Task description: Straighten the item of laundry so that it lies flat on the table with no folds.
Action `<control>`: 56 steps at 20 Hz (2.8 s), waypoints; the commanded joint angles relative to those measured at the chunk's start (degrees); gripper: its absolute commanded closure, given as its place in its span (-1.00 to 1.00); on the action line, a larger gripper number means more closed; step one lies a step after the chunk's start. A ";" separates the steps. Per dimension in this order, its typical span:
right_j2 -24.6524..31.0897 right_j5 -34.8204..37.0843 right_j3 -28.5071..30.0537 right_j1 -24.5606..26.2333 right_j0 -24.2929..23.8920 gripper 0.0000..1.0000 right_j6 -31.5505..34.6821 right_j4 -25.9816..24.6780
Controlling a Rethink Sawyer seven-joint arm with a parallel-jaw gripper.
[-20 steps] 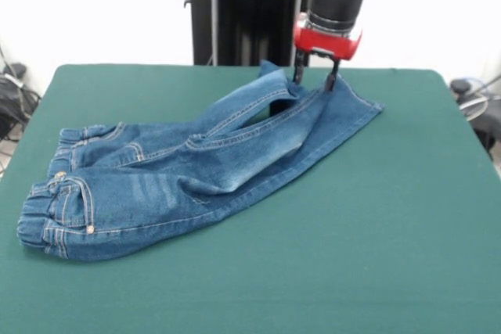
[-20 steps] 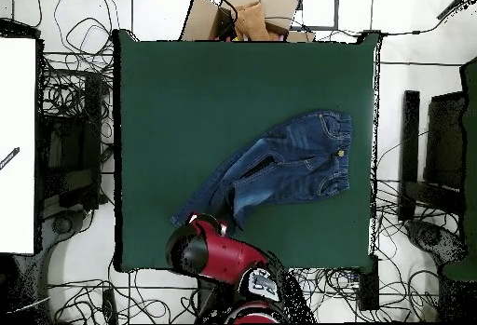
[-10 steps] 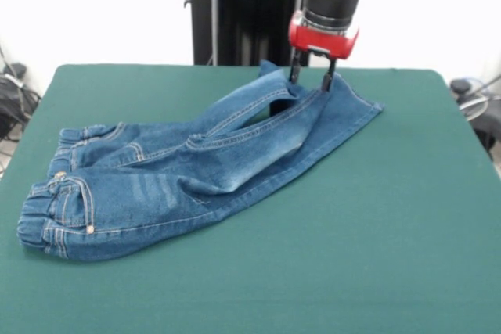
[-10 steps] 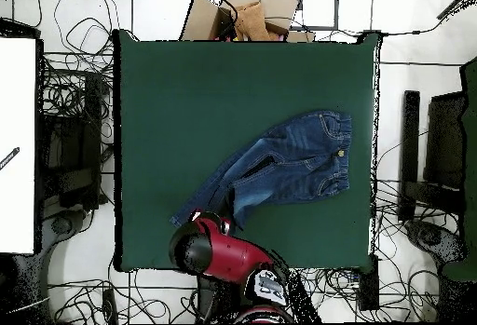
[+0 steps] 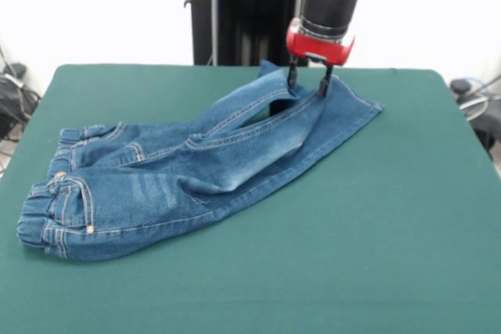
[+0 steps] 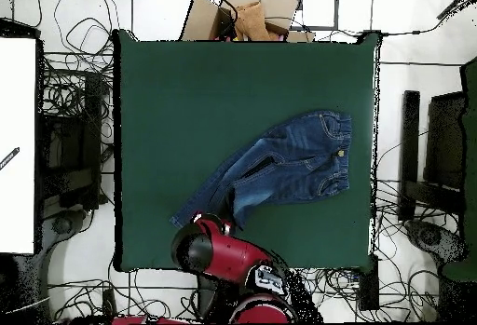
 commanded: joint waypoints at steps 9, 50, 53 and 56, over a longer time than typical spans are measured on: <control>3.09 -0.10 -5.49 0.72 3.16 -1.00 14.22 6.79; 4.63 -5.23 -12.55 8.98 2.78 1.00 14.33 8.22; 4.85 -5.22 -12.38 8.81 2.73 1.00 14.59 8.24; 5.20 -4.56 -12.39 8.49 2.04 1.00 14.29 7.82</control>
